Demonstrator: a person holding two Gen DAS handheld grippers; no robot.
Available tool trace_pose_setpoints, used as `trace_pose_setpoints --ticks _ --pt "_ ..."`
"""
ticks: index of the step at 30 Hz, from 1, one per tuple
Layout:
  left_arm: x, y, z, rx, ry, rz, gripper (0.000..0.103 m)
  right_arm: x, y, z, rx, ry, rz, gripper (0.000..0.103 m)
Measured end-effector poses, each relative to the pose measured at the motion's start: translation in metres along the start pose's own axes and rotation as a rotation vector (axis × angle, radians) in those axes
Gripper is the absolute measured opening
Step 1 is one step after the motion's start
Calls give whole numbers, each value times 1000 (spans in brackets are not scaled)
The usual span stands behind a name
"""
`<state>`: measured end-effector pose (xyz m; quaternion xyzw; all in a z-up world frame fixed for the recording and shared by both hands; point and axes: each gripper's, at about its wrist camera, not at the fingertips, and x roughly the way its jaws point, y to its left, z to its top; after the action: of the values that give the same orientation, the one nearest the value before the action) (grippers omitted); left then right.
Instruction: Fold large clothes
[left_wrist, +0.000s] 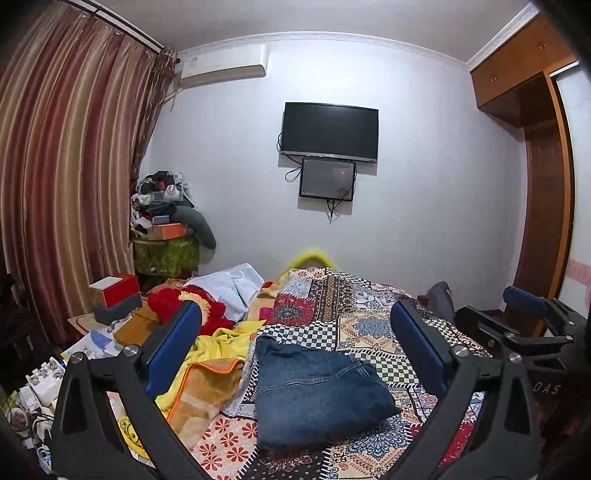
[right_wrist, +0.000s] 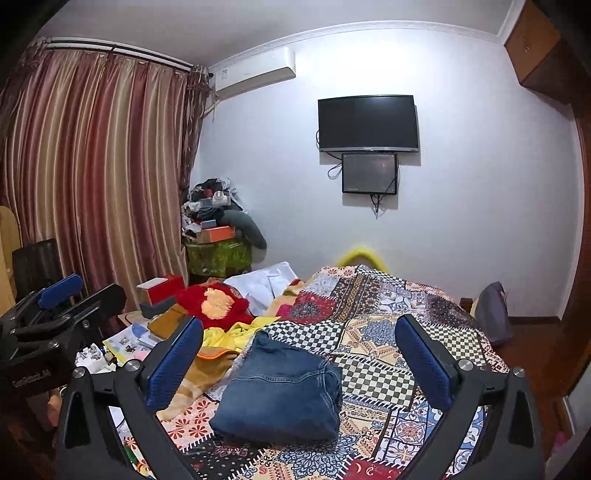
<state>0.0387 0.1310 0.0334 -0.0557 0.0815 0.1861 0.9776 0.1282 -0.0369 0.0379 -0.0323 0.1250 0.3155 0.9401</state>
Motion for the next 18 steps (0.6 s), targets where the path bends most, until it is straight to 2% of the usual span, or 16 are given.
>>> trace_pose_setpoints --ticks 18 --pt "5 5 -6 -7 20 -9 103 5 -8 -3 38 37 -11 103"
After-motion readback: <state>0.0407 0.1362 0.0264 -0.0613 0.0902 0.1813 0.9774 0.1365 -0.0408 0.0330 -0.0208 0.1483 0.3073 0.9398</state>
